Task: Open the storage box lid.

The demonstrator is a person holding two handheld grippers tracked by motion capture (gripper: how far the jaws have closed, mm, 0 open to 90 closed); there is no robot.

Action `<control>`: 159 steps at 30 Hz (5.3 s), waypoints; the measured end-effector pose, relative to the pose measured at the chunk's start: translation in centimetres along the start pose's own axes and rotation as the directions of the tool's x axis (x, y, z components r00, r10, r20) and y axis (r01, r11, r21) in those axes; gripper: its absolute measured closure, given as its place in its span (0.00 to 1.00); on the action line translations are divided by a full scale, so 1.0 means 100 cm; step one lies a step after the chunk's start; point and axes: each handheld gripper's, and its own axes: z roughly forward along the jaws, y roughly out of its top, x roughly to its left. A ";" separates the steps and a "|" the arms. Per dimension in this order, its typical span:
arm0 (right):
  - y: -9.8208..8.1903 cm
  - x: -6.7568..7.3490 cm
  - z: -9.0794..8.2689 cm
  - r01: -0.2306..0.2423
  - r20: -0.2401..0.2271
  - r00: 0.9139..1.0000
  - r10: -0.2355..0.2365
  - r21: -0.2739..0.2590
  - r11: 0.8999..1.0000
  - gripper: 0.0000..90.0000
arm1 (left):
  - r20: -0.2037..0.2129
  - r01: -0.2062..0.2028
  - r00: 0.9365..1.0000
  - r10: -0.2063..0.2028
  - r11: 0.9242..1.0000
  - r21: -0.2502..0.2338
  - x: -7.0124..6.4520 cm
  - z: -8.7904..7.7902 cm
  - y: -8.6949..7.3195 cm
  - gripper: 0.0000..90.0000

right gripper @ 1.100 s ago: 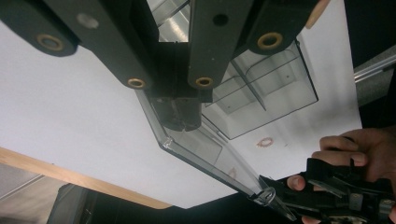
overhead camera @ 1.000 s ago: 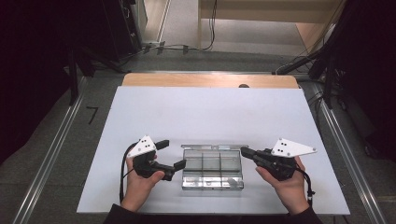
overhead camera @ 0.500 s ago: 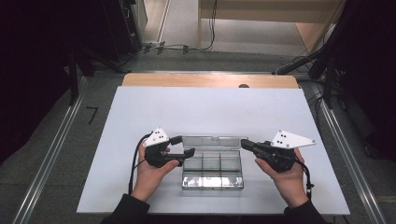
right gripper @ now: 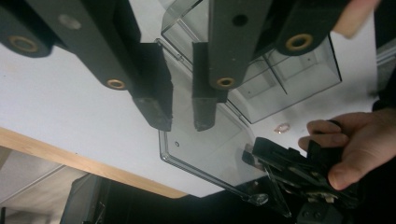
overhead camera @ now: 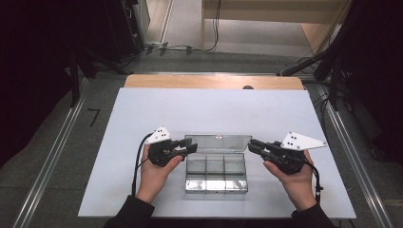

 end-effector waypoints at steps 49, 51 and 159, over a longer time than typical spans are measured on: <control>-0.042 -0.029 0.065 -0.249 -0.026 0.968 0.250 0.041 0.968 0.86 | -0.019 0.125 0.992 -0.125 0.992 -0.017 0.023 0.002 -0.021 0.84; -0.042 -0.029 0.067 -0.247 -0.028 0.968 0.248 0.036 0.968 0.86 | -0.015 0.135 0.991 -0.135 0.991 -0.022 0.023 0.001 -0.022 0.84; -0.052 -0.023 0.032 -0.240 0.008 0.971 0.240 0.089 0.967 0.10 | -0.047 0.077 0.996 -0.076 0.997 0.015 0.009 -0.007 -0.022 0.11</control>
